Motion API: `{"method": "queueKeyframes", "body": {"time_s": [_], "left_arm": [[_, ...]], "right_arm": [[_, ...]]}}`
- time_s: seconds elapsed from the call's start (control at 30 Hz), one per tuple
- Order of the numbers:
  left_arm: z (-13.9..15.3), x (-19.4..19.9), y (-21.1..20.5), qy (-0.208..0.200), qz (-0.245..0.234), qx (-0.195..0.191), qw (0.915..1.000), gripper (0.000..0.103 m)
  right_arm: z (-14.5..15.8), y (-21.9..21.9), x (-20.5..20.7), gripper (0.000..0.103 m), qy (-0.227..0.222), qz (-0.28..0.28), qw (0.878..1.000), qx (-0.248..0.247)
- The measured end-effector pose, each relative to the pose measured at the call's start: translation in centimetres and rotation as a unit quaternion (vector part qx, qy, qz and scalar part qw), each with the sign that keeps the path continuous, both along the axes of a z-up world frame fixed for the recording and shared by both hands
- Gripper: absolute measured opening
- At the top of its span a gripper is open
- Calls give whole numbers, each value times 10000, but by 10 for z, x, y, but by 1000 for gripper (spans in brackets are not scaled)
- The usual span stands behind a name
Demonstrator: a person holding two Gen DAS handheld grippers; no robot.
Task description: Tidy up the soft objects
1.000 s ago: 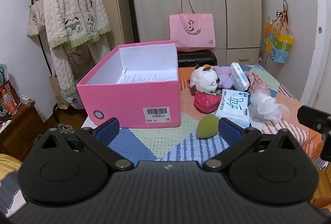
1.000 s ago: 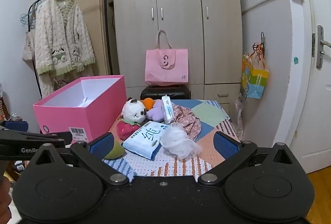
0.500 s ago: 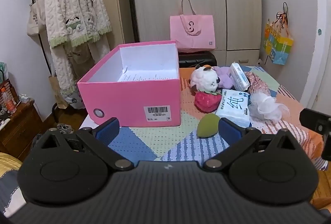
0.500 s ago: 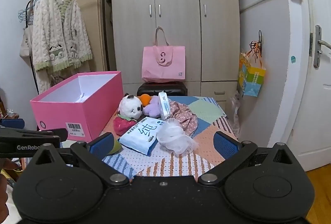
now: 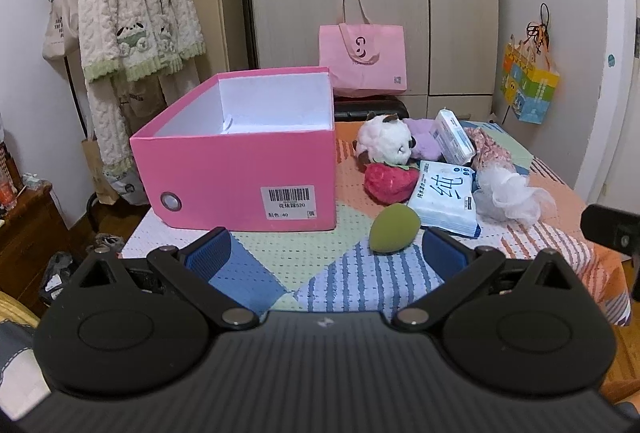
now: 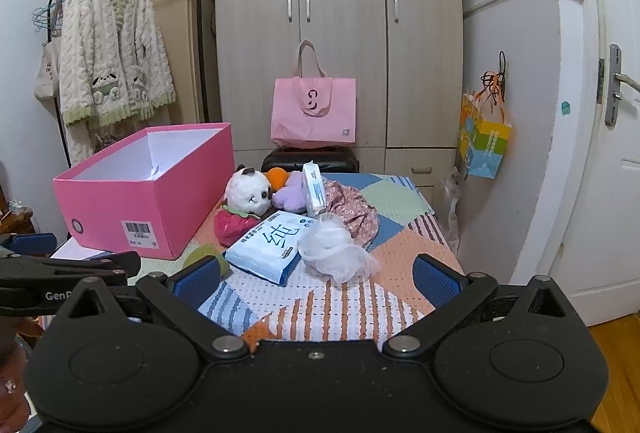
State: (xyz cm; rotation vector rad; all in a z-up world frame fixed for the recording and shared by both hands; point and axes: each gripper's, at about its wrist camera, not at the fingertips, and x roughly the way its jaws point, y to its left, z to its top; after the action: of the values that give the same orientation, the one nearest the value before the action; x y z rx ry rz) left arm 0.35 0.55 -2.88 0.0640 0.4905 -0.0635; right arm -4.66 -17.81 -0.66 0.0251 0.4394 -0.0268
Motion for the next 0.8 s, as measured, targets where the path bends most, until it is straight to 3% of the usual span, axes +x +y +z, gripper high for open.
{"method": "queueKeyframes", "body": {"time_s": [0.33,0.8], "left_arm": [[-2,-7,-6,-198,48,180,9996,103],[3,-14,-8,-305,-28,126,9995,103]], "right_arm": [[-5,-2,1,103,-21,44,10000,22],[-6,-4,-7,103,-136,132,9998,-73]]}}
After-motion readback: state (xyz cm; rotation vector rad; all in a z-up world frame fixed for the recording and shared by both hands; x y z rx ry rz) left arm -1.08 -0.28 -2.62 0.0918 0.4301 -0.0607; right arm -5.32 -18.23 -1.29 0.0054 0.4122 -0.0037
